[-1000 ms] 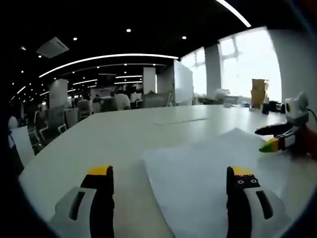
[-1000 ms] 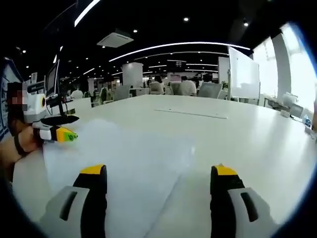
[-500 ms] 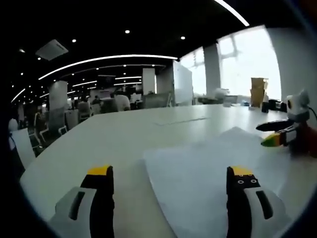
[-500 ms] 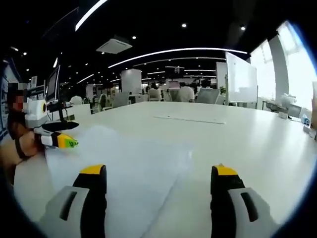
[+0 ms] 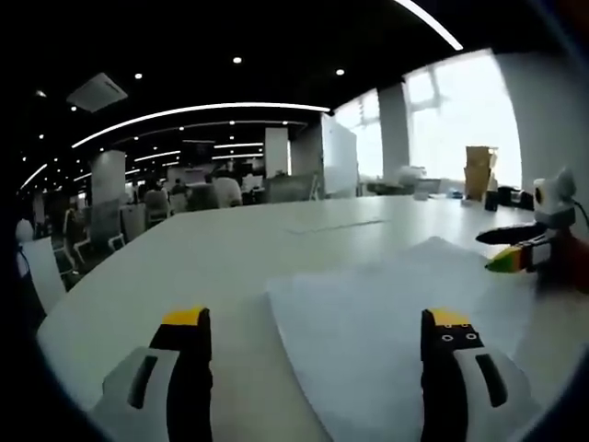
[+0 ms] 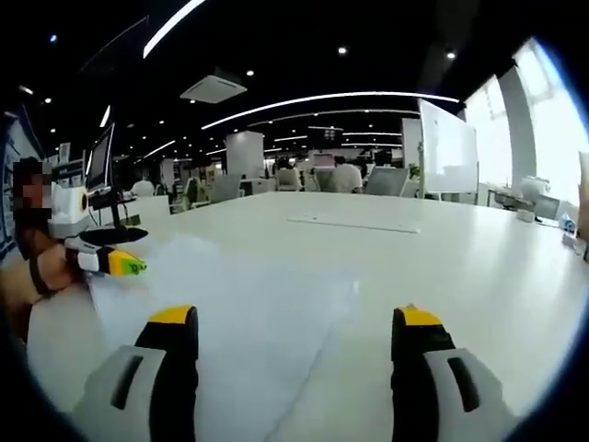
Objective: Organize the stack of printing papers by aligning and flattening the scattered papers on the table
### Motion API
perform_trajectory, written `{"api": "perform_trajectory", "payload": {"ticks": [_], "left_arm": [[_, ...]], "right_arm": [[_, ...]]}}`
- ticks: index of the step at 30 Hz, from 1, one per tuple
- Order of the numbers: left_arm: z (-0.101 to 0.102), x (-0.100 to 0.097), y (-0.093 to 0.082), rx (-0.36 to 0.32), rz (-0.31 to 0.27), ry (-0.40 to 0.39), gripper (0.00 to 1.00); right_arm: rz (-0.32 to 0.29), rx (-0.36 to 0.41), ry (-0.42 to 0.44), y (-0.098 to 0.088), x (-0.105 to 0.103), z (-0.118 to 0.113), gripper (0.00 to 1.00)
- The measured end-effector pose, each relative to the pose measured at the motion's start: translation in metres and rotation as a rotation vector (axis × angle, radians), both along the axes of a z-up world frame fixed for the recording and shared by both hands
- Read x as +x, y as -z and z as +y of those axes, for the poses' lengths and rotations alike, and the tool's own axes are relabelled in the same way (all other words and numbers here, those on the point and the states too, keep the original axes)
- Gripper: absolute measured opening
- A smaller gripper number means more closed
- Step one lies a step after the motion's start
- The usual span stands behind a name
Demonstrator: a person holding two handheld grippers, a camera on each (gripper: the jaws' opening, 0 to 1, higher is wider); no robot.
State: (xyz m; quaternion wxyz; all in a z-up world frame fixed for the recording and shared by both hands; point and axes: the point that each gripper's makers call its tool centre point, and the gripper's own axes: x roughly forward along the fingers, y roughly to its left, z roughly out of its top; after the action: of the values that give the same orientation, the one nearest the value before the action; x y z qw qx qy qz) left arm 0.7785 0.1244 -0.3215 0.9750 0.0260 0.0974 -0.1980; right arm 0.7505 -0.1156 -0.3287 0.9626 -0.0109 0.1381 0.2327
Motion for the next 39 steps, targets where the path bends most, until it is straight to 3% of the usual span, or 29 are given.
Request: {"api": "perform_trajectory", "payload": {"ticks": [25, 39], "left_arm": [[-0.0008, -0.0012, -0.0001, -0.011, 0.004, -0.001, 0.97], [-0.0001, -0.0021, -0.0003, -0.012, 0.004, -0.005, 0.97]], "right_arm": [[0.006, 0.029, -0.006, 0.0011, 0.0089, -0.0103, 0.82], [-0.005, 0.028, -0.006, 0.0005, 0.0036, -0.0117, 0.82]]}}
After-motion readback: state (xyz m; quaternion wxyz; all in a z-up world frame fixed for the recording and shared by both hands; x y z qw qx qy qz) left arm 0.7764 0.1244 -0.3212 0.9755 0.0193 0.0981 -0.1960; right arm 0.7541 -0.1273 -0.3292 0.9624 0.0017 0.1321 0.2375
